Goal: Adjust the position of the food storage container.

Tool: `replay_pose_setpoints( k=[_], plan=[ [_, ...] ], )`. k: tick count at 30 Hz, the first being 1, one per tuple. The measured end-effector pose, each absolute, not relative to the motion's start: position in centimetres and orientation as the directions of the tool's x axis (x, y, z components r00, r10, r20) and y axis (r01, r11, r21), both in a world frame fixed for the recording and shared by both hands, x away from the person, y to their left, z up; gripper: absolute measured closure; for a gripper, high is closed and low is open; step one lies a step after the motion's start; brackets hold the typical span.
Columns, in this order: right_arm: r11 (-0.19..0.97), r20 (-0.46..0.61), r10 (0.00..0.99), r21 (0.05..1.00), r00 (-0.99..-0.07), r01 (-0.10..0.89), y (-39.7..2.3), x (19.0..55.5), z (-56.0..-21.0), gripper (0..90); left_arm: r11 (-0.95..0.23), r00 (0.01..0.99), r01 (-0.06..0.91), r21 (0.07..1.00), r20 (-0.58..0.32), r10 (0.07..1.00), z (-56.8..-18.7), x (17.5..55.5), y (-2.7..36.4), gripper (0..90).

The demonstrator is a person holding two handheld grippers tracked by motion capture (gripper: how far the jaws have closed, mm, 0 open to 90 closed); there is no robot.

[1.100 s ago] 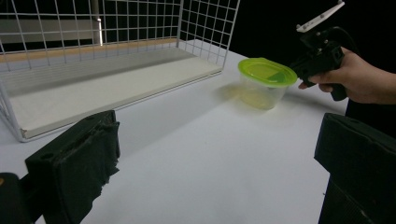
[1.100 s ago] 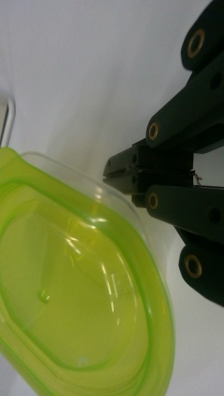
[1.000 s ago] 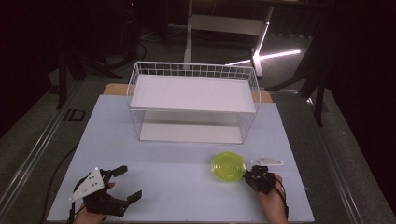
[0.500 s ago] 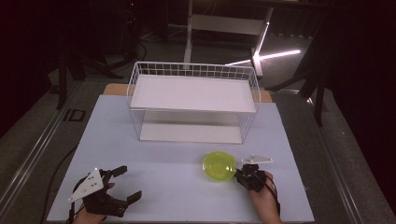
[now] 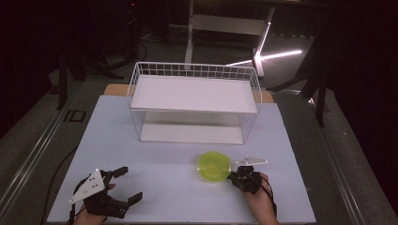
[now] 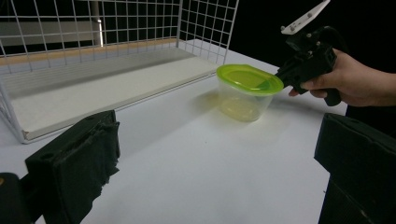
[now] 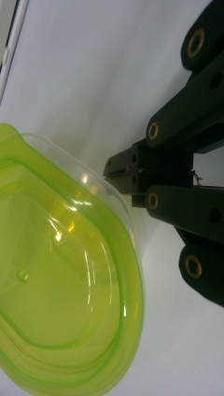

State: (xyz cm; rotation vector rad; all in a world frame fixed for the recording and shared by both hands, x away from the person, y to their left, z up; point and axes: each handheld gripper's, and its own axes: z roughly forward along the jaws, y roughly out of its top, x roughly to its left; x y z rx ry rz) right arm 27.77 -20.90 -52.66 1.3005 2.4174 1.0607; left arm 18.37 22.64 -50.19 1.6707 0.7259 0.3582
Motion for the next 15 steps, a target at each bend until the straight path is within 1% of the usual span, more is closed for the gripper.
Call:
replay_pose_setpoints(
  k=[15],
  plan=[
    [0.401,0.157,0.741,0.676,-0.653,0.618,-16.4,28.6,-52.9,90.0,-0.094,0.762,0.261,0.961,-0.145,0.632,-50.1,18.3,22.6,1.0]
  ],
)
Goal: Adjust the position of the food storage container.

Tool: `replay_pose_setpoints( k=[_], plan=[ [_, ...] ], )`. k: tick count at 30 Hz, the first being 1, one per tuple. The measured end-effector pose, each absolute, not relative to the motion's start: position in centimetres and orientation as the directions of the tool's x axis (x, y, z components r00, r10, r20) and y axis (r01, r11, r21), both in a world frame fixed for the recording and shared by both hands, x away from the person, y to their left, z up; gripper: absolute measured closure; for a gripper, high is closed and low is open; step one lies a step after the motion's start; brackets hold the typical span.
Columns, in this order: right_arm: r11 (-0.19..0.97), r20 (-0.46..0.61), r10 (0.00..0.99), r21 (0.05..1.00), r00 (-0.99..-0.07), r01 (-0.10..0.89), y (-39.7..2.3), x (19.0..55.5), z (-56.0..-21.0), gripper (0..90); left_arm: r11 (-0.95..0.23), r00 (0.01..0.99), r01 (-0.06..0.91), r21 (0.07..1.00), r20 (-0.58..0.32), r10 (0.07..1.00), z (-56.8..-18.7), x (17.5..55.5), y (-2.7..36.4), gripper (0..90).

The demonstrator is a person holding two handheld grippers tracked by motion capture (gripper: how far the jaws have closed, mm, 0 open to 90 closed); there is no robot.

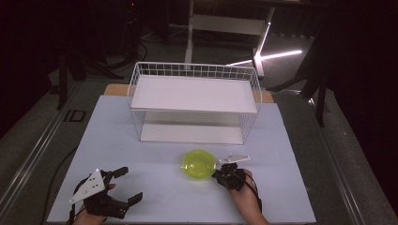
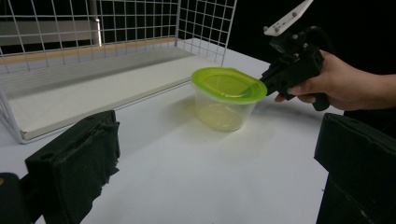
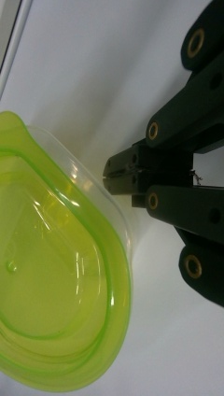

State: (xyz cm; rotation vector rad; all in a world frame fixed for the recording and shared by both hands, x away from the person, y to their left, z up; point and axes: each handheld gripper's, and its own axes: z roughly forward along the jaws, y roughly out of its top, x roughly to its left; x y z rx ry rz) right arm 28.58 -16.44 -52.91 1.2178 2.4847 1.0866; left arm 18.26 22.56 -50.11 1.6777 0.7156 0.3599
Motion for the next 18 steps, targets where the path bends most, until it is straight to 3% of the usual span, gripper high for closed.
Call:
replay_pose_setpoints(
  k=[18],
  plan=[
    [0.400,0.179,0.720,0.684,-0.671,0.610,-12.3,30.4,-53.0,89.9,-0.091,0.767,0.255,0.963,-0.144,0.626,-50.0,18.1,22.5,1.0]
  ],
)
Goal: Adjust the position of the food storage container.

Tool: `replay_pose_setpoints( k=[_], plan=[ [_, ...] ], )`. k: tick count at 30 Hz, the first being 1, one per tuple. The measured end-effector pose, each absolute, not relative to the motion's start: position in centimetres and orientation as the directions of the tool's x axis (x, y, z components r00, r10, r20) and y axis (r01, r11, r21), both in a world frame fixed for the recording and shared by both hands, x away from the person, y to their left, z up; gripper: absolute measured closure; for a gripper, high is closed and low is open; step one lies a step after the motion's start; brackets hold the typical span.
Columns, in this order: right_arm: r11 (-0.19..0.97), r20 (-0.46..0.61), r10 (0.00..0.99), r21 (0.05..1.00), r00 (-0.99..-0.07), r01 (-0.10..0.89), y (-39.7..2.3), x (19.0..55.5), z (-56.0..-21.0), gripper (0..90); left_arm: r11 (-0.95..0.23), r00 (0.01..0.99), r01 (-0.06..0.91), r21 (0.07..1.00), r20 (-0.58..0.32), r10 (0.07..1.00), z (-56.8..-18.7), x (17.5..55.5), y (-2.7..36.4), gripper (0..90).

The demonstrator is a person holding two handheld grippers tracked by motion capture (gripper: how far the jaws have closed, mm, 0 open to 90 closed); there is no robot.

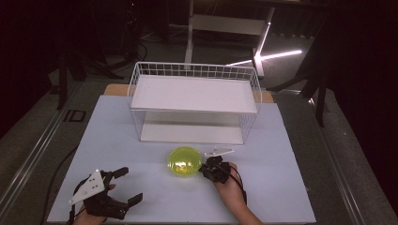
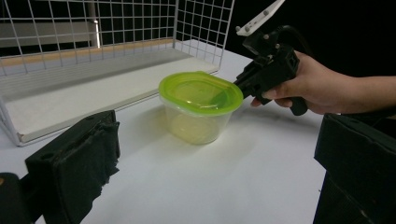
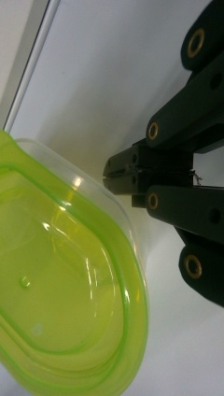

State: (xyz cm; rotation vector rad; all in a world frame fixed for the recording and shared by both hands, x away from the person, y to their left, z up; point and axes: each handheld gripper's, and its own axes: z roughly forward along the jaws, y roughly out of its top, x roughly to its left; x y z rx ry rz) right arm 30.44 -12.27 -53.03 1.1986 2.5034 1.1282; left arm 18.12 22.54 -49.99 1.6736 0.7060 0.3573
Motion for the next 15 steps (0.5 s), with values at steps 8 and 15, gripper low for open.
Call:
replay_pose_setpoints(
  k=[8,15],
  plan=[
    [0.396,0.172,0.726,0.686,-0.665,0.610,-12.4,30.3,-53.0,89.0,-0.094,0.767,0.257,0.962,-0.144,0.626,-50.0,18.1,22.5,1.0],
    [0.406,0.106,0.736,0.721,-0.669,0.561,-14.1,29.5,-52.2,63.4,-0.093,0.767,0.264,0.960,-0.150,0.623,-50.2,18.3,22.4,1.0]
  ],
)
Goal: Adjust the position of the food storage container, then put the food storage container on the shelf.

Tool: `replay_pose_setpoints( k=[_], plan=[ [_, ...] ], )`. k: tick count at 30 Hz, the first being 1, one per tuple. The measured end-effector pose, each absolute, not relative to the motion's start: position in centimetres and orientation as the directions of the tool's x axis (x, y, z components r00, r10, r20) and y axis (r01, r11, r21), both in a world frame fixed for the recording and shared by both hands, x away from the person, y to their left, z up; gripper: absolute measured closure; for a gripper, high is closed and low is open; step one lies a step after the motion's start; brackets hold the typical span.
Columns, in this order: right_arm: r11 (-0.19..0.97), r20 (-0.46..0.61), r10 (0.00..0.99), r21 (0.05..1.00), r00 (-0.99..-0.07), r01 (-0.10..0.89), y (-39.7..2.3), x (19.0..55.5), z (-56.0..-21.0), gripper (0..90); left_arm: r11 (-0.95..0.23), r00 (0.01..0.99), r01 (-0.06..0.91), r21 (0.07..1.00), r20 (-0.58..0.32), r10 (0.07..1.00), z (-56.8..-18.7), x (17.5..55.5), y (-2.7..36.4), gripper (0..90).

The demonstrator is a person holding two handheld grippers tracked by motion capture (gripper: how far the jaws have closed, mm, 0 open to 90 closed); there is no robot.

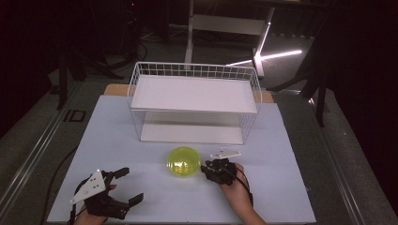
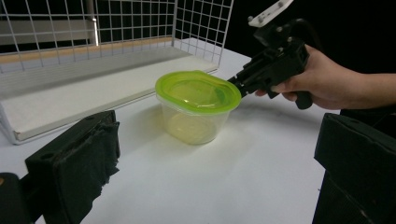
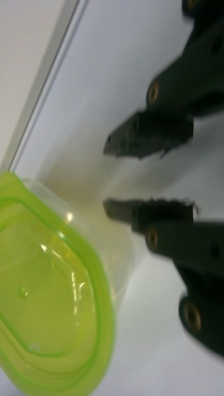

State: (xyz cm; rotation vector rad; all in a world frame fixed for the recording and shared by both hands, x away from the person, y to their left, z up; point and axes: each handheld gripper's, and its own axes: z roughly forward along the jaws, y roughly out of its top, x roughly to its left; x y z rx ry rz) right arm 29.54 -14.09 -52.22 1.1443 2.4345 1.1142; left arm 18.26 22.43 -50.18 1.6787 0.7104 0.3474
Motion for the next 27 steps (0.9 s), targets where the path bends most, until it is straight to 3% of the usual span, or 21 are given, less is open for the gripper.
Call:
replay_pose_setpoints(
  k=[2,3,4,6,11,18,27],
  plan=[
    [0.414,0.085,0.734,0.731,-0.674,0.543,-14.6,29.2,-52.0,54.4,-0.089,0.769,0.262,0.961,-0.152,0.622,-50.2,18.3,22.3,1.0],
    [0.414,0.085,0.734,0.731,-0.674,0.543,-14.6,29.2,-52.0,54.4,-0.089,0.769,0.262,0.961,-0.152,0.622,-50.2,18.3,22.3,1.0],
    [0.420,0.064,0.726,0.747,-0.685,0.515,-15.0,28.6,-51.6,45.2,-0.081,0.769,0.262,0.962,-0.157,0.620,-50.2,18.3,22.3,1.0],
    [0.429,0.046,0.721,0.754,-0.691,0.497,-15.3,28.3,-51.4,39.8,-0.073,0.769,0.267,0.961,-0.166,0.617,-50.2,18.3,22.3,1.0],
    [0.410,0.072,0.672,0.793,-0.737,0.450,-15.9,26.6,-50.3,19.8,-0.100,0.773,0.261,0.960,-0.145,0.617,-50.0,18.2,21.8,1.0],
    [0.342,0.107,0.642,0.846,-0.759,0.409,-16.3,25.4,-48.5,14.2,-0.144,0.786,0.253,0.957,-0.117,0.606,-49.2,18.1,20.7,1.0],
    [0.325,0.081,0.660,0.866,-0.747,0.381,-16.6,25.8,-47.7,14.6,-0.177,0.787,0.276,0.945,-0.116,0.606,-48.3,19.5,20.1,1.0]
  ],
)
